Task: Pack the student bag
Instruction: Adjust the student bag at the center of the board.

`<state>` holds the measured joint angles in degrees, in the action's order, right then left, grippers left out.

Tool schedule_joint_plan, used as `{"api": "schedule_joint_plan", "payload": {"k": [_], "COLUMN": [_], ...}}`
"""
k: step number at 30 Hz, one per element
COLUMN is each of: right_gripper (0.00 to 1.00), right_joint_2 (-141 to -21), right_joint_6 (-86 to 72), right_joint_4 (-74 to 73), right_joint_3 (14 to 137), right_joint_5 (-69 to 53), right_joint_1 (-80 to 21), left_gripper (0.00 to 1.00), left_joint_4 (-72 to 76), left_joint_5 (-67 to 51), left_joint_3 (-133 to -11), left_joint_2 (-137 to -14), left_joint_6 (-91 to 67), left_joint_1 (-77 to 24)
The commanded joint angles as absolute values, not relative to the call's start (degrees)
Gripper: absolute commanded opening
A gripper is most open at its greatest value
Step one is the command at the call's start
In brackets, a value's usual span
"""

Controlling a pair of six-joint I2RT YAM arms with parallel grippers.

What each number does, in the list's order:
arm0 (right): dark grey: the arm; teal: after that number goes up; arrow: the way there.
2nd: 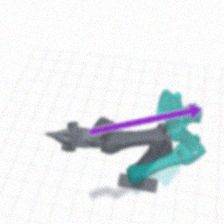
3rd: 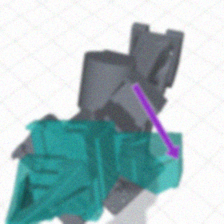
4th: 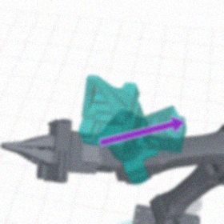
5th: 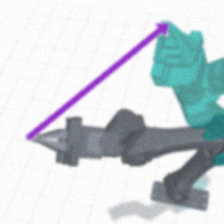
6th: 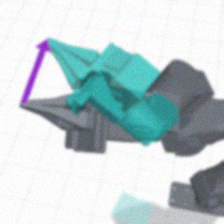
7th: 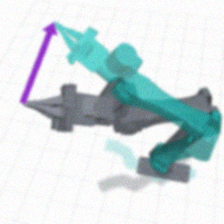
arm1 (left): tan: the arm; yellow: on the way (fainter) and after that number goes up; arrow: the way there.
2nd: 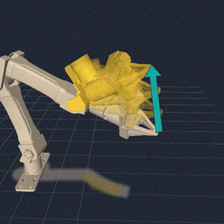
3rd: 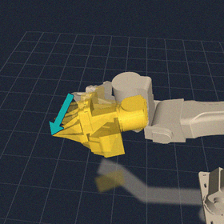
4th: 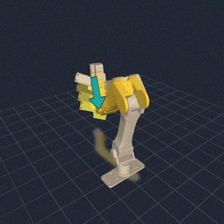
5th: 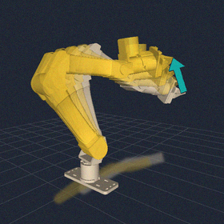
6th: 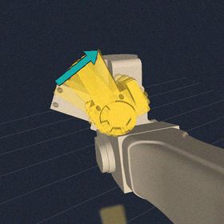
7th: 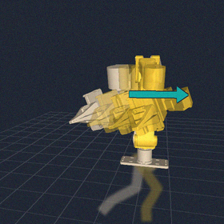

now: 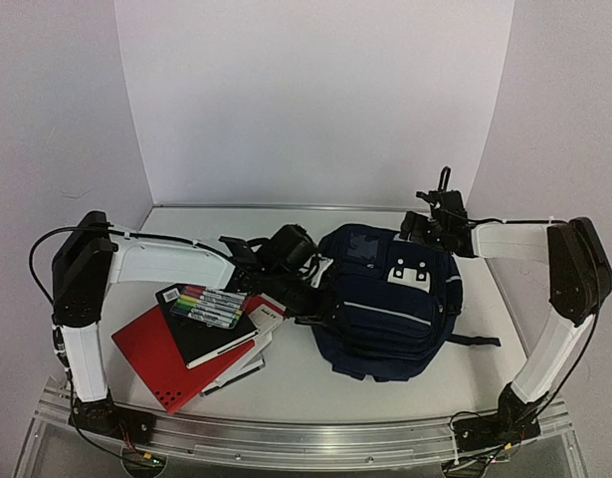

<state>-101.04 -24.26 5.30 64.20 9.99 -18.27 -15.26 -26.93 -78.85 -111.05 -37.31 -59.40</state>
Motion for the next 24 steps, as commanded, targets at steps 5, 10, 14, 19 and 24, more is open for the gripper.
{"api": "schedule_joint_plan", "payload": {"k": [5, 10, 14, 19, 24], "right_gripper": [0.93, 0.8, 0.71, 0.62, 0.63], "right_joint_2": [-87.01, -84.46, -86.98, -94.46, -100.51], "right_joint_6": [-19.11, -15.68, -14.71, -14.64, -13.67], "right_joint_4": [1.01, -4.09, -6.31, -8.18, -11.65], "right_joint_3": [60.55, 61.22, 63.77, 68.36, 71.9], "right_joint_5": [5.93, 1.36, 0.33, -2.0, 0.66], "right_joint_1": [-20.47, -27.21, -33.33, -40.03, -47.18], "left_gripper": [0.6, 0.64, 0.68, 0.72, 0.74], "left_joint_4": [-13.68, -13.4, -16.28, -15.93, -14.29], "left_joint_5": [-25.35, -26.18, -27.2, -26.68, -26.83], "left_joint_3": [-83.38, -81.25, -81.07, -80.38, -79.03], "left_joint_2": [-105.27, -101.37, -99.81, -99.31, -100.08], "left_joint_6": [-36.9, -36.65, -35.38, -35.43, -37.12], "left_joint_1": [-52.47, -45.97, -39.0, -35.5, -35.08]}}
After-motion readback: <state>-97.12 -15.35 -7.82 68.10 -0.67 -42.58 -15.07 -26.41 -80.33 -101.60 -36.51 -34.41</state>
